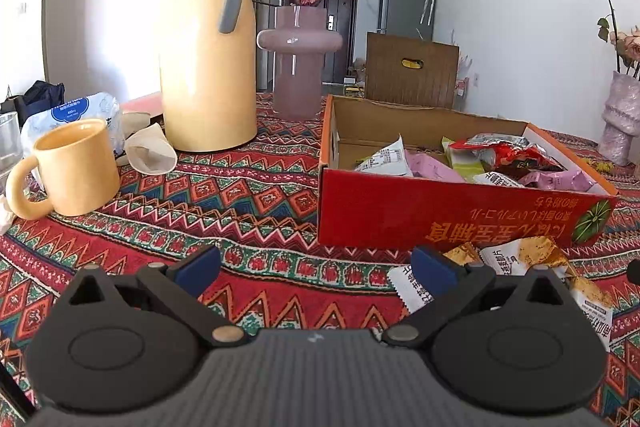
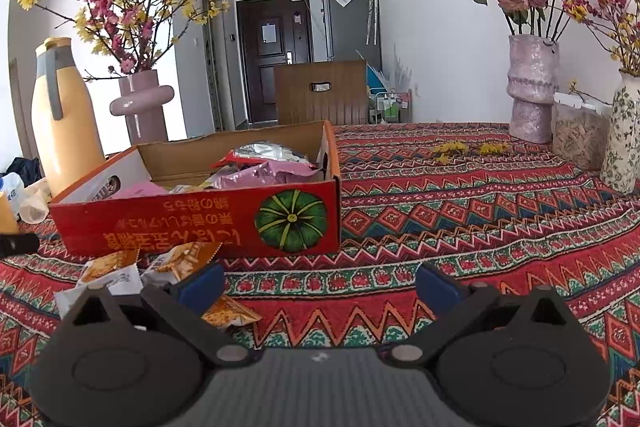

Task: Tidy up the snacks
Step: 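Withdraw both grippers from the box back to the snack pile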

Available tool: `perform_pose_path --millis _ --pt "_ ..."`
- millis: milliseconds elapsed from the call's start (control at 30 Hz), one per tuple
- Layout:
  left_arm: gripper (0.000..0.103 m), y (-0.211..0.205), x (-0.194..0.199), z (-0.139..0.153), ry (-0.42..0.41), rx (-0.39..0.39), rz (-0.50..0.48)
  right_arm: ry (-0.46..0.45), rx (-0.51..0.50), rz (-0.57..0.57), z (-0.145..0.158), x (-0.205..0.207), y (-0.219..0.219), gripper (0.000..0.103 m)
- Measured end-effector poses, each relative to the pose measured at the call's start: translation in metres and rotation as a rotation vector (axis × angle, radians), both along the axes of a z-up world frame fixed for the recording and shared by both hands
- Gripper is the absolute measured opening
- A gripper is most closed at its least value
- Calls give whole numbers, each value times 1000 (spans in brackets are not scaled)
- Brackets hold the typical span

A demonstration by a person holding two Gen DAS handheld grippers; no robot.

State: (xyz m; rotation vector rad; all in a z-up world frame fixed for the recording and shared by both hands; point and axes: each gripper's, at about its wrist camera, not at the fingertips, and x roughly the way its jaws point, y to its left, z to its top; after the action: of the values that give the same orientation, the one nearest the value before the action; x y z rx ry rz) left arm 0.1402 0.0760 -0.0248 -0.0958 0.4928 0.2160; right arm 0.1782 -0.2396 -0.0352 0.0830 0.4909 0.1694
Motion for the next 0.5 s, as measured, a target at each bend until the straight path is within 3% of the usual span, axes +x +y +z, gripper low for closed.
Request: perform_pose_path --millis 500 --pt "103 -1 -1 -1 -7 -9 -2 22 18 1 -3 3 -3 102"
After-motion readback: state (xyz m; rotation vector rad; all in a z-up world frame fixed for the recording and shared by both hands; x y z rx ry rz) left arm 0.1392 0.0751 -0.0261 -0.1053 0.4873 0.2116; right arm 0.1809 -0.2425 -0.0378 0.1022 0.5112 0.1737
